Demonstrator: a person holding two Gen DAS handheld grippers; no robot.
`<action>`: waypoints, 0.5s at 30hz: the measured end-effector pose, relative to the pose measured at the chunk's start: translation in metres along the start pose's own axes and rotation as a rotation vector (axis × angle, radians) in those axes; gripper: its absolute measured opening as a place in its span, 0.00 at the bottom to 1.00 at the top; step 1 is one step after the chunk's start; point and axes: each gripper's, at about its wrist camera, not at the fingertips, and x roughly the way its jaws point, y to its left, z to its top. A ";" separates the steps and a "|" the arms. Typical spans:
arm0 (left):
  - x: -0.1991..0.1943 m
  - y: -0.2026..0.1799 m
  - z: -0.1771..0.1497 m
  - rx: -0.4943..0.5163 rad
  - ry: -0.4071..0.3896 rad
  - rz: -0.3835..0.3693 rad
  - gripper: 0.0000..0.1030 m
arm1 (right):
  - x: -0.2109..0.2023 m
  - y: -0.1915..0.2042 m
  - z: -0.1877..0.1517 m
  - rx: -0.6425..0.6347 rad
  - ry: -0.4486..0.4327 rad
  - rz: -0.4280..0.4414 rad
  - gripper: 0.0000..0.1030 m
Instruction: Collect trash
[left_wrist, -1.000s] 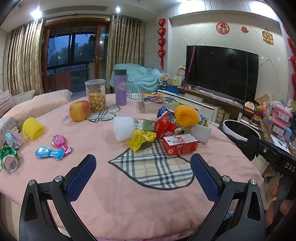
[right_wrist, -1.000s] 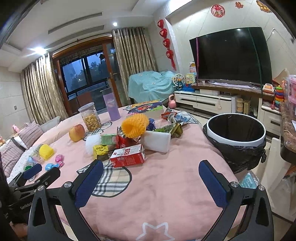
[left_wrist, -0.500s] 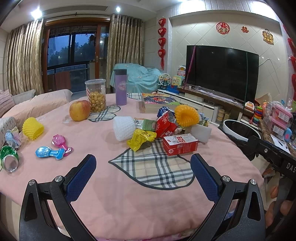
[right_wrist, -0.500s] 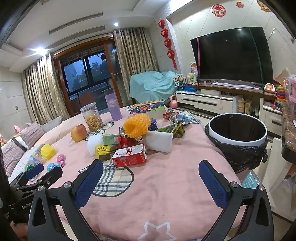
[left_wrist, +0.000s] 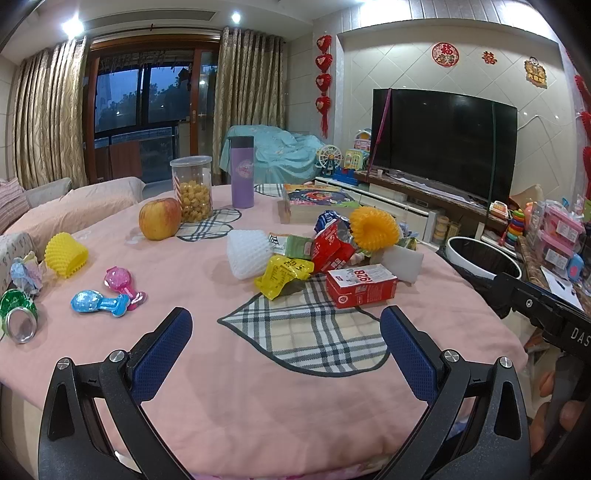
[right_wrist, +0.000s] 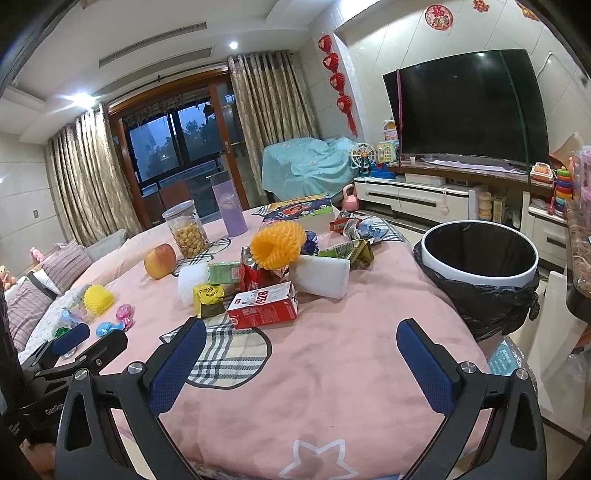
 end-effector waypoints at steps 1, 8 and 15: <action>0.000 0.001 -0.001 -0.001 0.003 -0.001 1.00 | 0.000 0.000 0.000 0.001 0.001 0.001 1.00; 0.006 0.011 -0.005 -0.015 0.031 0.000 1.00 | 0.003 0.002 -0.002 0.010 0.004 0.006 1.00; 0.022 0.019 -0.008 -0.023 0.085 0.006 1.00 | 0.018 0.008 -0.002 0.005 0.051 0.040 1.00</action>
